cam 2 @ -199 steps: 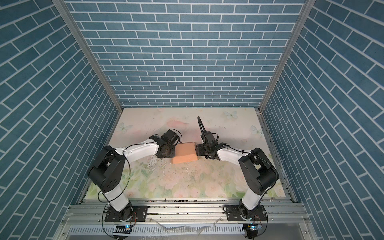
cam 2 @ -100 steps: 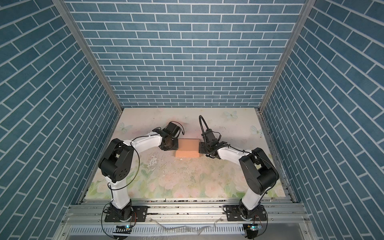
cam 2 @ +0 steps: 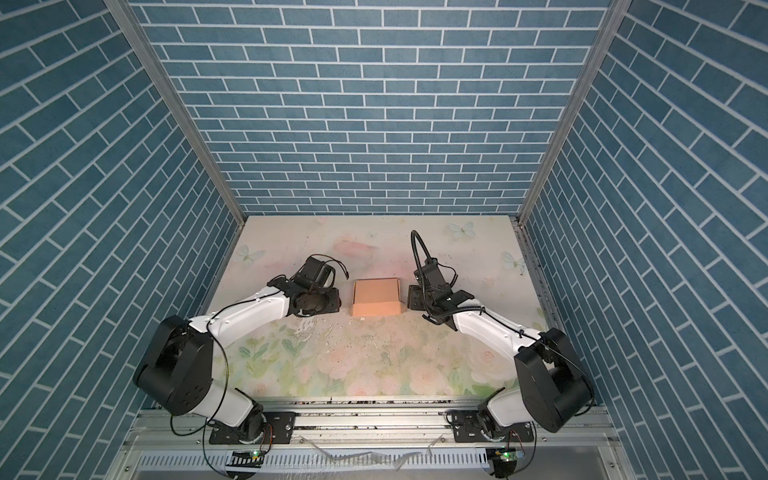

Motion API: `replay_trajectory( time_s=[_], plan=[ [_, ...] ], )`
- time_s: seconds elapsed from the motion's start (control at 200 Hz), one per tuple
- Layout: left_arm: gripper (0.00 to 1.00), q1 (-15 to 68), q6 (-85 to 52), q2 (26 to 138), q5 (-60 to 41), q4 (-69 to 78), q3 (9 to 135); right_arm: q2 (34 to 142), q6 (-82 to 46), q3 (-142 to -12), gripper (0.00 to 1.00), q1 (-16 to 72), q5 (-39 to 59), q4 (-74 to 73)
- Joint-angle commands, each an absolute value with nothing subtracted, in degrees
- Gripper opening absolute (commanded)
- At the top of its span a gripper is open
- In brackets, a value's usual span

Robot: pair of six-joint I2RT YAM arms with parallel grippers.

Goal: Fold the paper box

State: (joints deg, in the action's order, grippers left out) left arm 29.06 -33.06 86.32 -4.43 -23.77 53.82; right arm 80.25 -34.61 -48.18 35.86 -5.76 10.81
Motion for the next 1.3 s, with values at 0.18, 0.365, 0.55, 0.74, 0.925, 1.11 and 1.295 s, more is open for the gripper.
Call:
replay_trajectory(
  time_s=[0.18,0.365,0.55,0.74,0.925,1.11,1.295],
  plan=[
    [0.48,31.22,-38.36,84.77,-12.57,-11.53,49.51,79.78,-38.37,-46.1,0.63,35.99,3.1,9.64],
    [0.47,33.0,-39.1,86.89,-11.86,-10.64,49.81,81.35,-39.17,-45.36,0.61,36.21,4.7,7.41],
    [0.47,34.5,-39.66,88.32,-11.38,-10.07,50.71,83.69,-40.02,-45.43,0.58,36.56,7.93,4.9],
    [0.47,35.98,-40.26,89.62,-10.97,-9.48,50.91,85.63,-42.05,-45.36,0.57,38.39,9.09,2.26],
    [0.47,36.9,-40.55,89.92,-10.68,-9.43,51.06,87.55,-43.12,-45.23,0.51,39.55,9.93,0.21],
    [0.47,37.34,-40.45,89.89,-10.33,-10.02,51.59,86.74,-43.05,-45.22,0.46,39.55,9.4,0.59],
    [0.47,38.21,-40.65,90.0,-10.18,-10.5,52.36,86.75,-43.34,-45.35,0.42,39.63,10.28,0.44]
  ],
)
